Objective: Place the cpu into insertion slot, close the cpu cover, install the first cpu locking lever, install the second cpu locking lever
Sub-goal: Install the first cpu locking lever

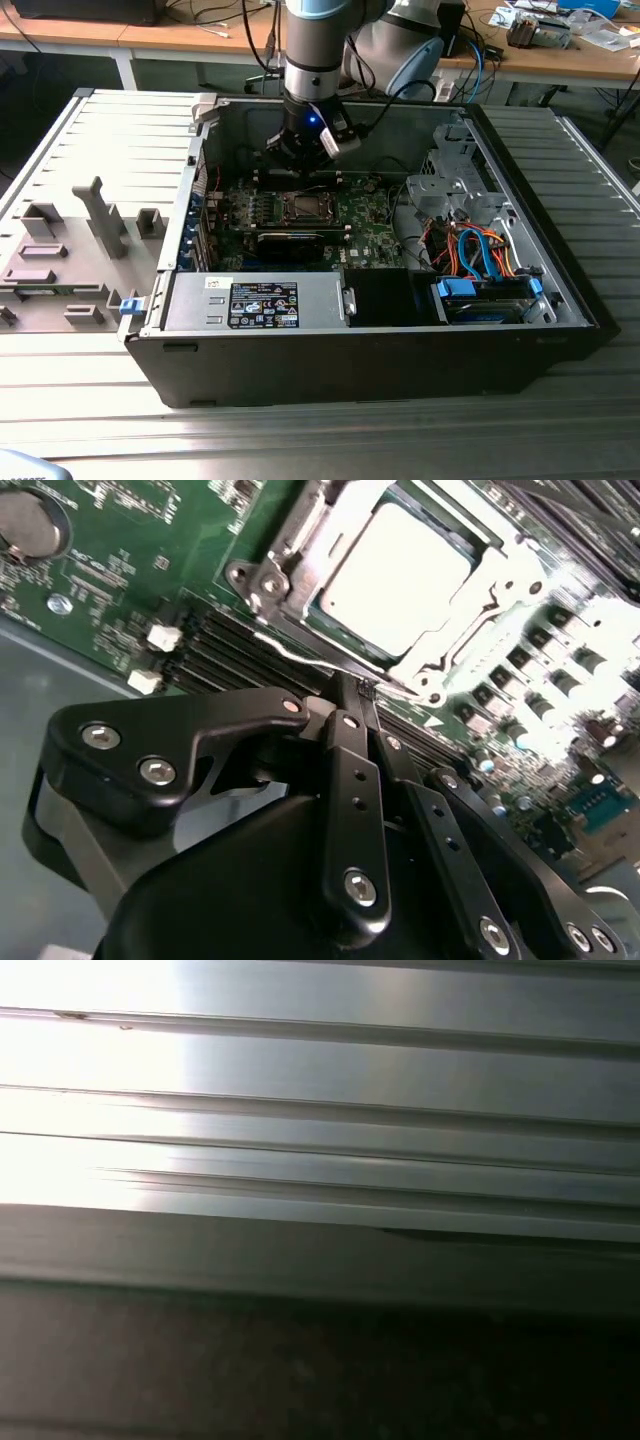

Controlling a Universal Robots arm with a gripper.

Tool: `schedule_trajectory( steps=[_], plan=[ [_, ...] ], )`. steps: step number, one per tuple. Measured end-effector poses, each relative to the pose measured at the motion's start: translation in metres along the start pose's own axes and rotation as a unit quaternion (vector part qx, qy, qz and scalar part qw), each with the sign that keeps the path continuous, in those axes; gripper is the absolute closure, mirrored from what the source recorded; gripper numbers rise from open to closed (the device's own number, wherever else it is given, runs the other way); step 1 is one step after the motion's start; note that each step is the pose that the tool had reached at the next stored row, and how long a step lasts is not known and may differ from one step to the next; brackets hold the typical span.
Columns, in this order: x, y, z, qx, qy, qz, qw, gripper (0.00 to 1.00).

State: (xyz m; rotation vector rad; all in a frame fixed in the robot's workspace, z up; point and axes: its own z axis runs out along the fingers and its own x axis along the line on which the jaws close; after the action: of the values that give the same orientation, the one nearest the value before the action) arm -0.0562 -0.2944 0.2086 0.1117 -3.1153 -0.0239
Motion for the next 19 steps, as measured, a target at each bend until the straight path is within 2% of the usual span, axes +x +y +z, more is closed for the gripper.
schedule_trajectory(
  steps=[8, 17, 19],
  plan=[
    [-0.0143, -0.0012, 0.0045, -0.0006, 0.0014, -0.002, 1.00000, 0.89],
    [-0.0185, -0.0005, 0.0067, -0.0046, 0.0012, -0.005, 0.99998, 0.89],
    [-0.0188, 0.0001, 0.0073, -0.0065, 0.0011, -0.006, 0.99996, 0.89]
  ],
)
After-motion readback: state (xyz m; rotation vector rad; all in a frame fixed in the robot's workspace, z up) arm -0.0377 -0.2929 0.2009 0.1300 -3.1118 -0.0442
